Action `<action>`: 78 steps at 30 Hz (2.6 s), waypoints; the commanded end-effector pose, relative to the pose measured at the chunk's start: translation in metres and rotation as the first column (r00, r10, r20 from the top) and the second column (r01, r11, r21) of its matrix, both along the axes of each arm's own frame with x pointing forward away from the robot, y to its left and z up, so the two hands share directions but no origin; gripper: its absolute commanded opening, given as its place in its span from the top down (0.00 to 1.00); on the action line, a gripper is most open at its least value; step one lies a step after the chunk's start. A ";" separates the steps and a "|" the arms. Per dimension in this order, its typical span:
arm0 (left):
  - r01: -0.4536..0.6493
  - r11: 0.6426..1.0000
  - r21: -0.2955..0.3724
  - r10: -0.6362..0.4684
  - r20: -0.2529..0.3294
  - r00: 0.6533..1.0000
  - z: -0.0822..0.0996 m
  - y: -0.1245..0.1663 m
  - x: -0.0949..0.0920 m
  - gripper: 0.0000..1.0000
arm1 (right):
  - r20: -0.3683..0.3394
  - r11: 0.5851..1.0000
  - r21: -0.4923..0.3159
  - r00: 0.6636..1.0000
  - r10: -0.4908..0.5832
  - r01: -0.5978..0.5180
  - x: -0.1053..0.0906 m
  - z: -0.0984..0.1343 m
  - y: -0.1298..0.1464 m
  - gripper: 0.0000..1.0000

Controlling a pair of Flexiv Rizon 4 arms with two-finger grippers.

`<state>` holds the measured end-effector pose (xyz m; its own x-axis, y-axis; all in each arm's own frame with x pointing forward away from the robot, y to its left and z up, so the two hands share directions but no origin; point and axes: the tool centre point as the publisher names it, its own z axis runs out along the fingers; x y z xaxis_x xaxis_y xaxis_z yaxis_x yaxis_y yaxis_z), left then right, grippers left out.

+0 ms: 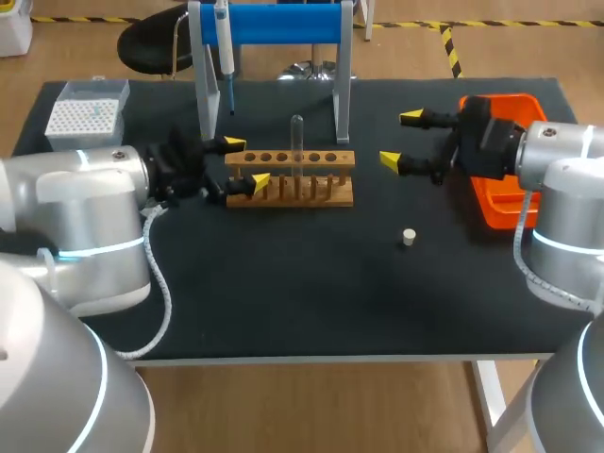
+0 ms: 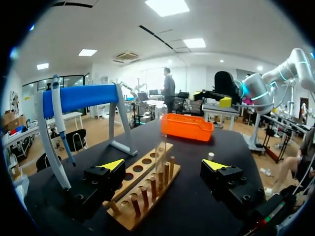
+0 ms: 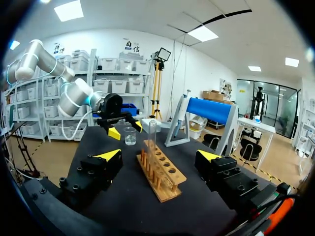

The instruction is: Invert the test tube, pick up the pipette, mount the tip to pipette, aspirate from beaker and dispense into the tube, eject the tip, return the pipette, and cap with the stopper.

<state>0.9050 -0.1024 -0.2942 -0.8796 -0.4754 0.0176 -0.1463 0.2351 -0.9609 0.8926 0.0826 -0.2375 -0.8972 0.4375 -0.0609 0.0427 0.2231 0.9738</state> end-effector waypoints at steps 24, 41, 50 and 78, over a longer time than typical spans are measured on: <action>0.003 1.000 0.006 -0.003 -0.005 1.000 0.001 0.000 0.001 0.00 | 0.040 0.914 0.112 0.921 0.389 -0.391 0.049 0.001 0.048 0.00; 0.003 1.000 0.006 -0.003 -0.005 1.000 0.001 0.000 0.001 0.00 | 0.059 0.819 0.156 0.833 0.551 -0.553 0.064 -0.022 0.112 0.00; 0.003 1.000 0.006 -0.003 -0.005 1.000 0.001 0.000 0.001 0.00 | 0.040 0.815 0.171 0.831 0.555 -0.553 0.056 -0.030 0.123 0.00; 0.003 1.000 0.006 -0.003 -0.005 1.000 0.001 0.000 0.001 0.00 | 0.031 0.841 0.221 0.866 0.500 -0.494 0.058 -0.049 0.152 0.10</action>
